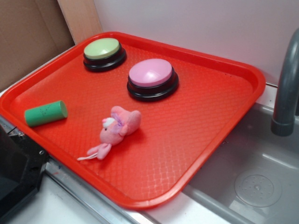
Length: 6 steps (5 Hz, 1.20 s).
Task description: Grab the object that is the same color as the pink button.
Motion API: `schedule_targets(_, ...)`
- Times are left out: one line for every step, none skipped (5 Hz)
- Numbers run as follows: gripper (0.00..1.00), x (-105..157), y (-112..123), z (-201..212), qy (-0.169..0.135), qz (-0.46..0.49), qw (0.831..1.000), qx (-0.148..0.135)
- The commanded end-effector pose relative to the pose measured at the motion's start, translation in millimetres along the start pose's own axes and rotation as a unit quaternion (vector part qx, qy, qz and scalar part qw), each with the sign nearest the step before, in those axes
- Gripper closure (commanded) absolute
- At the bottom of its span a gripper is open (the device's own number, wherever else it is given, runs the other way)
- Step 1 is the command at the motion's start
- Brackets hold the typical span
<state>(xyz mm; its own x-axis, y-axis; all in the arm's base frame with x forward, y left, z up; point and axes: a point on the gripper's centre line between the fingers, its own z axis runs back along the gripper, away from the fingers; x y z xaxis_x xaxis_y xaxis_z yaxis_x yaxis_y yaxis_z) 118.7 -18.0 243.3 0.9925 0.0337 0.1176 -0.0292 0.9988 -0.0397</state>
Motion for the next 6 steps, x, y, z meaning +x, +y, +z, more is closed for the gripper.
schedule_targets(0.00,0,0,0,0.000,0.000,1.000,0.000)
schedule_targets(0.00,15,-13,-17,-0.006,0.019,1.000,-0.011)
schedule_targets(0.00,30,-31,-42,0.017,0.005,1.000,-0.010)
schedule_targets(0.00,37,-56,-76,-0.016,0.013,1.000,-0.014)
schedule_targets(0.00,36,-72,-118,0.017,-0.008,1.000,-0.020)
schedule_targets(0.00,31,-77,-162,0.002,0.005,1.000,-0.012)
